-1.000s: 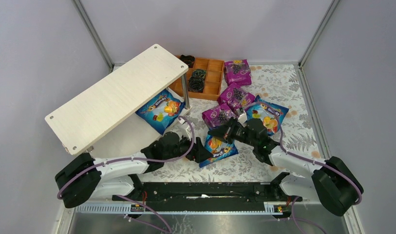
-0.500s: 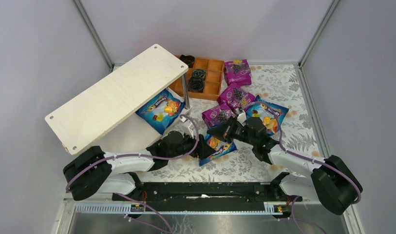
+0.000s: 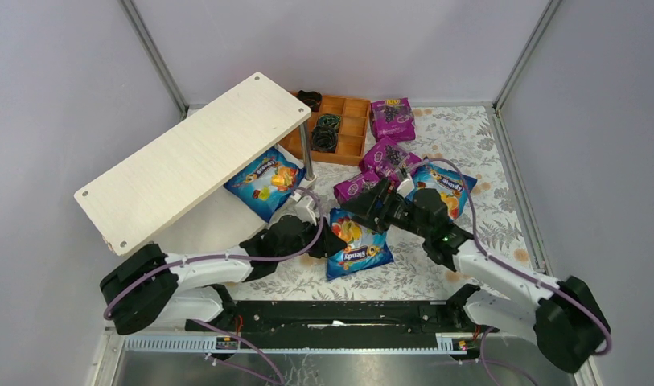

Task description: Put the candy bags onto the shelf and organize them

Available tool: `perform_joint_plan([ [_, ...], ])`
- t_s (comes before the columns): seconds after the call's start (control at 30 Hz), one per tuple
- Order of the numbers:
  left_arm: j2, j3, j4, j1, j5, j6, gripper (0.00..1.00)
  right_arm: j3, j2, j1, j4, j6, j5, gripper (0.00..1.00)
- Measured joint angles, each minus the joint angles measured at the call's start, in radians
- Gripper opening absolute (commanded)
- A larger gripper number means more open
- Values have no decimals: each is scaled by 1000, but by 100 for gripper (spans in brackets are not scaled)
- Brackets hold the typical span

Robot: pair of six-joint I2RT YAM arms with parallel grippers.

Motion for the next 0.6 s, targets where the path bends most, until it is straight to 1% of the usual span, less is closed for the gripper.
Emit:
perform_joint_plan([
  [0.07,-34,0,-32,5,0,-15,33,18,-71,0,-102,-58,32,100],
  [0.17,-88,4,-84,31,8,-46,19,38,-167,0,-223,-125,70,100],
  [0.2,-103,6,-97,44,13,-59,17,40,-194,0,-255,-141,81,100],
  [0.3,-147,7,-128,87,23,-104,15,37,-245,0,-320,-158,91,100],
  [0.4,-175,19,-153,127,42,-146,7,1,-281,0,-326,-144,89,100],
  [0.5,-182,56,-183,153,54,-191,1,-75,-309,0,-282,-87,86,100],
  [0.6,-182,107,-205,169,58,-231,0,-174,-331,0,-203,8,85,100],
])
